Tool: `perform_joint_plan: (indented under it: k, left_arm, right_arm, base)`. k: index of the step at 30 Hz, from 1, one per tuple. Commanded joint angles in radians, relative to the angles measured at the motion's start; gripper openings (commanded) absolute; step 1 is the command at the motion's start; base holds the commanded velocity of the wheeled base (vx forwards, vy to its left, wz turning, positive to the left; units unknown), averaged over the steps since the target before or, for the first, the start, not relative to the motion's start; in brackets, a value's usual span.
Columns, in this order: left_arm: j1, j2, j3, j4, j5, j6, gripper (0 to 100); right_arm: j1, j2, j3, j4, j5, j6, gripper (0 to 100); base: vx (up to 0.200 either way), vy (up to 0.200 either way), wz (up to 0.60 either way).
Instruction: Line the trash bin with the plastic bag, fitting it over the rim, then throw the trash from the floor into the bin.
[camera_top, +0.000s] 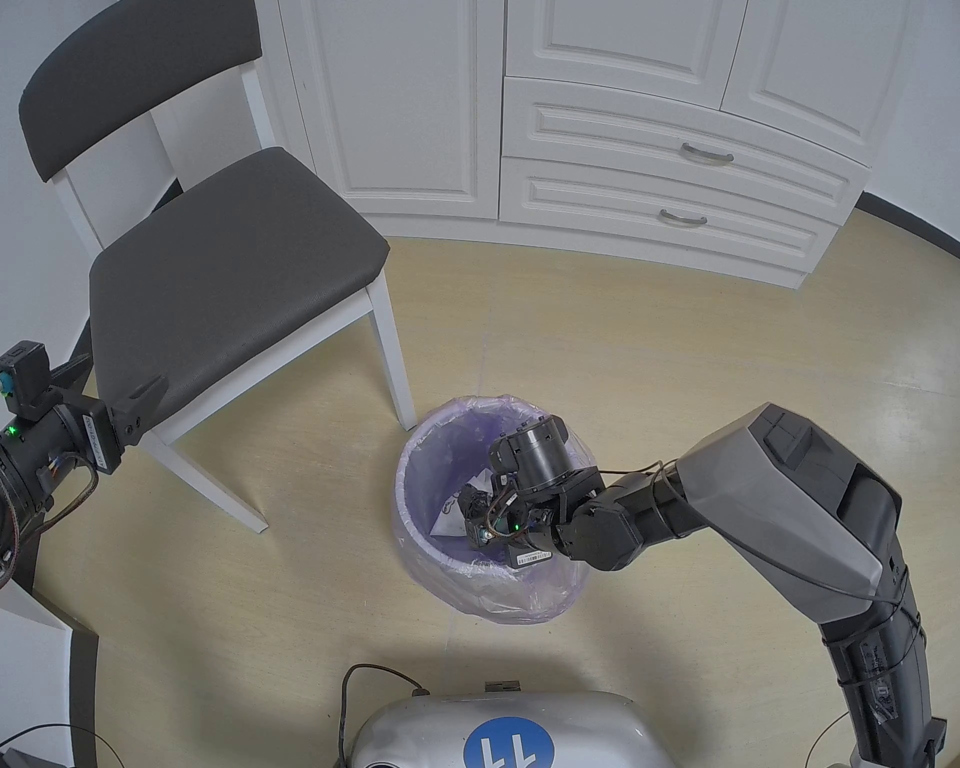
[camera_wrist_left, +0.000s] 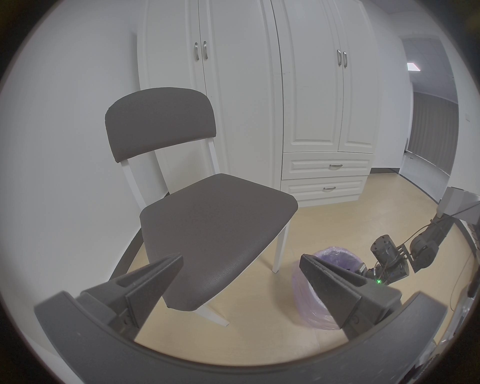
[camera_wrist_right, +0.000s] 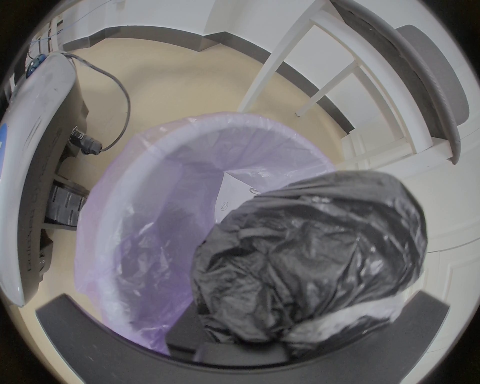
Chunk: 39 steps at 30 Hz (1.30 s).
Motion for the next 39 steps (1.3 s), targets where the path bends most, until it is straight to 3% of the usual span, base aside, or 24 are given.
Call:
perform_joint_plan:
  k: [1,10,25,32,39]
  left_arm:
    - [0.001,-0.001,-0.001,-0.001,0.0,-0.001,100]
    - [0.001,0.0,-0.002,-0.001,-0.001,0.0,100]
    - [0.003,0.009,-0.004,-0.001,-0.001,0.0,100]
    - [0.003,0.011,-0.005,-0.002,-0.001,-0.001,100]
    - [0.004,0.014,-0.008,-0.002,-0.001,-0.003,100]
  right_arm:
    - [0.001,-0.012,0.007,0.007,0.0,-0.001,0]
    - [-0.002,0.015,-0.021,0.033,0.0,-0.001,0]
    - [-0.033,0.114,-0.268,0.047,-0.044,0.0,0]
    - [-0.033,0.118,-0.26,0.044,-0.044,0.002,0]
    - [-0.014,0.034,-0.064,0.048,-0.047,-0.001,0]
  base:
    - [0.0,0.0,0.0]
    - [0.0,0.0,0.0]
    - [0.0,0.0,0.0]
    - [0.0,0.0,0.0]
    - [0.0,0.0,0.0]
